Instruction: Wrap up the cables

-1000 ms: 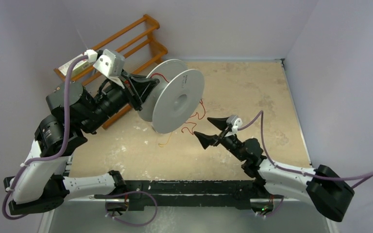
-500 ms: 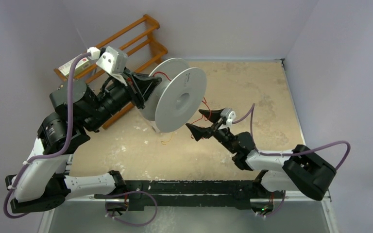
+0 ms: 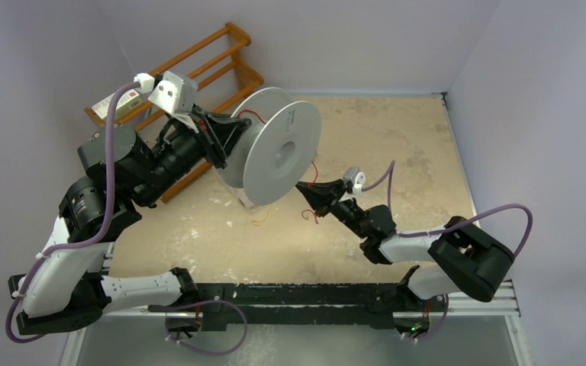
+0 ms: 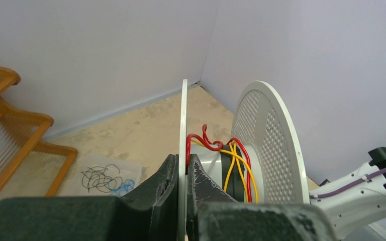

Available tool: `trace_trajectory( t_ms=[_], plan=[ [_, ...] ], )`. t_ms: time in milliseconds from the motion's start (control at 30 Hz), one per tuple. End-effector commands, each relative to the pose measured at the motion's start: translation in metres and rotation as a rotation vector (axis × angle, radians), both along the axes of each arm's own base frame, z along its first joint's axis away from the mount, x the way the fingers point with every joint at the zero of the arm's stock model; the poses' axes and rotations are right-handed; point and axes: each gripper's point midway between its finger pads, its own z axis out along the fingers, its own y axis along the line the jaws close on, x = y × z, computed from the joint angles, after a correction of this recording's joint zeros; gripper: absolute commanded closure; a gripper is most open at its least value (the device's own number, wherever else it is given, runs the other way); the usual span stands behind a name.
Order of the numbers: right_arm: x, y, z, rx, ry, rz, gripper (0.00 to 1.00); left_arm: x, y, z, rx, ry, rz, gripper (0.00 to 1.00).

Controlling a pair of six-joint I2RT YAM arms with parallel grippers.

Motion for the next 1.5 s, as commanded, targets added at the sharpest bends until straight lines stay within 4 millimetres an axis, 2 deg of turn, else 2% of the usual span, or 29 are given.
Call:
trace_trajectory(
  t_ms=[0, 167, 333, 533, 600, 800, 900, 1167, 1333, 1367, 1467],
  plan=[
    [-0.009, 0.0, 0.02, 0.07, -0.054, 0.042, 1.0, 0.006, 0.021, 0.045, -0.168, -0.07, 0.099, 1.0],
    [-0.032, 0.017, 0.001, 0.048, 0.021, 0.186, 1.0, 0.031, 0.029, 0.032, -0.145, -0.049, 0.254, 1.0],
    [-0.071, 0.049, -0.009, -0.042, 0.026, 0.296, 1.0, 0.06, 0.031, 0.013, -0.083, -0.03, 0.416, 1.0],
    [-0.097, 0.077, -0.003, -0.15, 0.011, 0.375, 1.0, 0.085, 0.026, -0.009, -0.015, -0.026, 0.552, 1.0],
    [-0.108, 0.086, 0.004, -0.168, -0.008, 0.399, 1.0, 0.093, 0.025, -0.016, 0.025, -0.033, 0.594, 1.0],
    [-0.135, 0.099, 0.024, -0.213, -0.053, 0.429, 1.0, 0.117, 0.025, -0.053, 0.25, -0.043, 0.756, 1.0],
    [-0.147, 0.099, 0.038, -0.212, -0.073, 0.431, 1.0, 0.125, 0.023, -0.075, 0.362, -0.044, 0.801, 1.0],
    [-0.152, 0.086, 0.093, -0.215, -0.12, 0.354, 1.0, 0.134, 0.015, -0.143, 0.577, -0.011, 0.814, 1.0],
    [-0.139, 0.06, 0.129, -0.235, -0.13, 0.246, 1.0, 0.128, 0.012, -0.18, 0.671, 0.023, 0.722, 1.0],
    [-0.136, 0.052, 0.14, -0.236, -0.138, 0.219, 1.0, 0.126, 0.01, -0.188, 0.687, 0.03, 0.687, 1.0],
    [-0.124, 0.027, 0.155, -0.282, -0.133, 0.123, 1.0, 0.117, 0.009, -0.208, 0.727, 0.053, 0.609, 1.0]
  ],
)
